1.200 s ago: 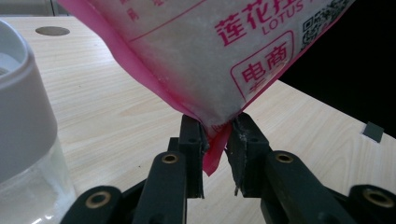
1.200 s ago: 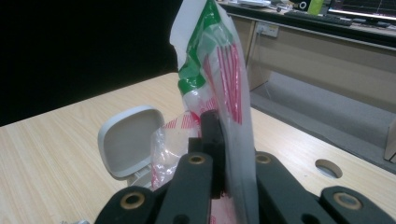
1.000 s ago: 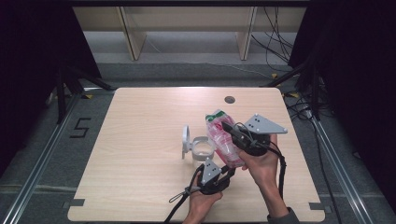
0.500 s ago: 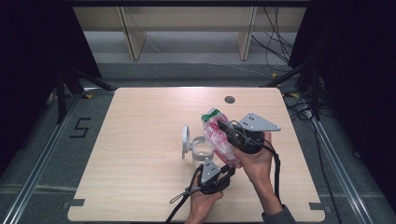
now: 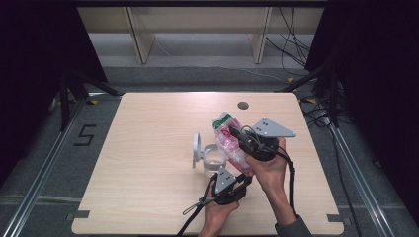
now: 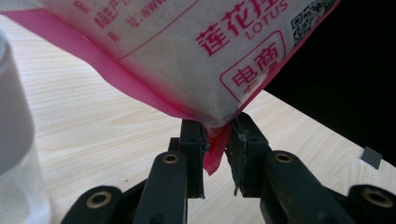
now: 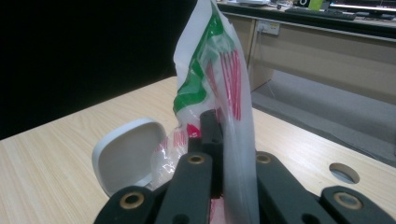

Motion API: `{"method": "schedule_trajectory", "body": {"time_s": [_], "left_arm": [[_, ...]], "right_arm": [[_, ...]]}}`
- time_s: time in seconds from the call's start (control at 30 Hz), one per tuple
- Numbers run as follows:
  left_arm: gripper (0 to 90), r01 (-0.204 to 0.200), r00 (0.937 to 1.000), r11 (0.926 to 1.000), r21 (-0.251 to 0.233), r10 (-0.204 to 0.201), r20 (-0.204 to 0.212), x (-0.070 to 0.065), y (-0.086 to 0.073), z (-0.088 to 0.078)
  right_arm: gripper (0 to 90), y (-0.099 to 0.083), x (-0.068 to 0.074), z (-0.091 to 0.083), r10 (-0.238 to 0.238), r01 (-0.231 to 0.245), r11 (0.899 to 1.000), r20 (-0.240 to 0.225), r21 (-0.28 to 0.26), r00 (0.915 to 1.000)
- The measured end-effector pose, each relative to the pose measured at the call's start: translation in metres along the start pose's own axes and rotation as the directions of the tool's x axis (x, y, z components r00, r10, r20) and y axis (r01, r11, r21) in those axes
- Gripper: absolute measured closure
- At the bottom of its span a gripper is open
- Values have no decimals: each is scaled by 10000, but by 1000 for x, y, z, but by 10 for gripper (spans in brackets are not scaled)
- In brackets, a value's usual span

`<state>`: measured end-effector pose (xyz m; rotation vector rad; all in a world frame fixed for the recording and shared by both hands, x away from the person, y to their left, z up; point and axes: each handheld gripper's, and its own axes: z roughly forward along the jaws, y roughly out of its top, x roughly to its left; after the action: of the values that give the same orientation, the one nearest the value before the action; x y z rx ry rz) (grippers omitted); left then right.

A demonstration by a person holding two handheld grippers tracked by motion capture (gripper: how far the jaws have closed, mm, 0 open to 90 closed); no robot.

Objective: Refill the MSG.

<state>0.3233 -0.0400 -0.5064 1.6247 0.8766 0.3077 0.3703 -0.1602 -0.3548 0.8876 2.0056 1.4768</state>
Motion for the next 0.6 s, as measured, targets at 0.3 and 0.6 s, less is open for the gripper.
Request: {"method": "schedule_trajectory", "body": {"time_s": [0.3, 0.6], "left_arm": [[759, 198, 9997, 9998, -72, -197, 110, -1, -1, 3], [760, 361, 9992, 9992, -159, -358, 165, -4, -1, 7]], "right_arm": [[900, -2, -1, 3, -153, 153, 9999, -3, -19, 9999], [900, -3, -3, 5, -245, 244, 9997, -64, -72, 9997]]}}
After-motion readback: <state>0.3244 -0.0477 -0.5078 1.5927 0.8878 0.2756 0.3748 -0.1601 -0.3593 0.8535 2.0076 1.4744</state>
